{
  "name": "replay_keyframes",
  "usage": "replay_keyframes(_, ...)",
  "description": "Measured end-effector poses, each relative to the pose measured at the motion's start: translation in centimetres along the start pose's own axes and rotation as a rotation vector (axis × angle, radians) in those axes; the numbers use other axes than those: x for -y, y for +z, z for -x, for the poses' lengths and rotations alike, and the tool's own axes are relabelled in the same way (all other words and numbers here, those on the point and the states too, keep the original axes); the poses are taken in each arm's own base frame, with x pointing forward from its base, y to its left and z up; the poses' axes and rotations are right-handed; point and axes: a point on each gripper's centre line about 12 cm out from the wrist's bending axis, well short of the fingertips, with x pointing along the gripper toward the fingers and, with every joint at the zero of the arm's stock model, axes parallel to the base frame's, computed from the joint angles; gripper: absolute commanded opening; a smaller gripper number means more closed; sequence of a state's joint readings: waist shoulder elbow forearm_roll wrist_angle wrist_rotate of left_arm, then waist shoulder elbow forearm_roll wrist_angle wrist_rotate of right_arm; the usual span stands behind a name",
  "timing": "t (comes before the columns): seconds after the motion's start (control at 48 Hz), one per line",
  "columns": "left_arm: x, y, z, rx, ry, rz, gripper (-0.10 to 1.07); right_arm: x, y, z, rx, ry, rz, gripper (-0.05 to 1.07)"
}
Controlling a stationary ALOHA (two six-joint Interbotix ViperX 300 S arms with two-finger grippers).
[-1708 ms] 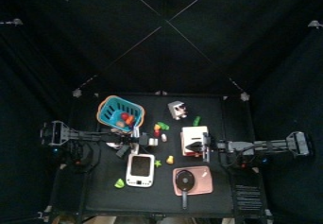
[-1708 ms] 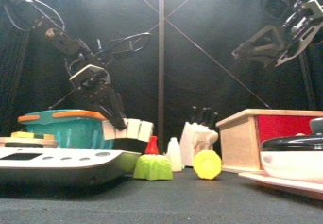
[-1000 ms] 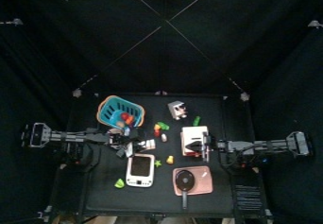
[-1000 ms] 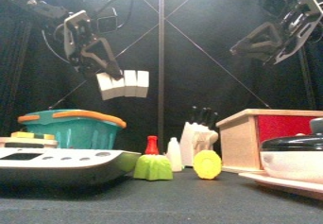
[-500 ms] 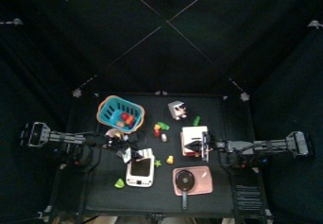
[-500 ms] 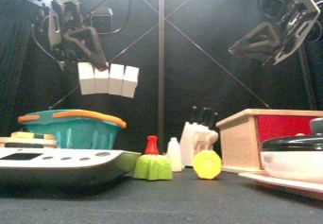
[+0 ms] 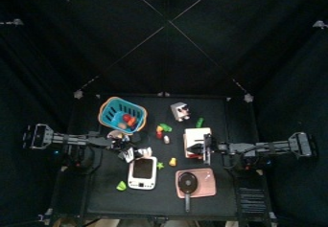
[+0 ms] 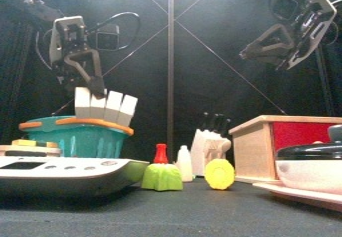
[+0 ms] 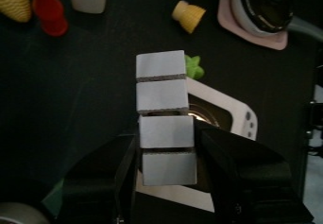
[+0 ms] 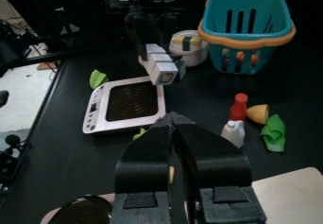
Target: Place white sushi roll on stove
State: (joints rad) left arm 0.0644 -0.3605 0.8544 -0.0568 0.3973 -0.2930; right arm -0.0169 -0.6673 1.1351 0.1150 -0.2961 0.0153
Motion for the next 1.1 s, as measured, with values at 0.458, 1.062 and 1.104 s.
replay_keyframes(0.458, 2.5, -0.7, -0.4, -0.025, 0.164, 0.162, 0.66, 0.0, -0.1, 0.0, -0.003, 0.001, -0.001, 0.02)
replay_keyframes(1.062, 8.7, -3.3, -3.1, 0.066, 0.485, 0.44, 0.67, -0.2, 0.4, -0.1, 0.008, 0.006, -0.002, 0.02)
replay_keyframes(1.104, 9.3, -3.7, -3.4, 0.066, 0.49, 0.475, 0.67, -0.2, 0.3, -0.1, 0.007, 0.005, -0.005, 0.02)
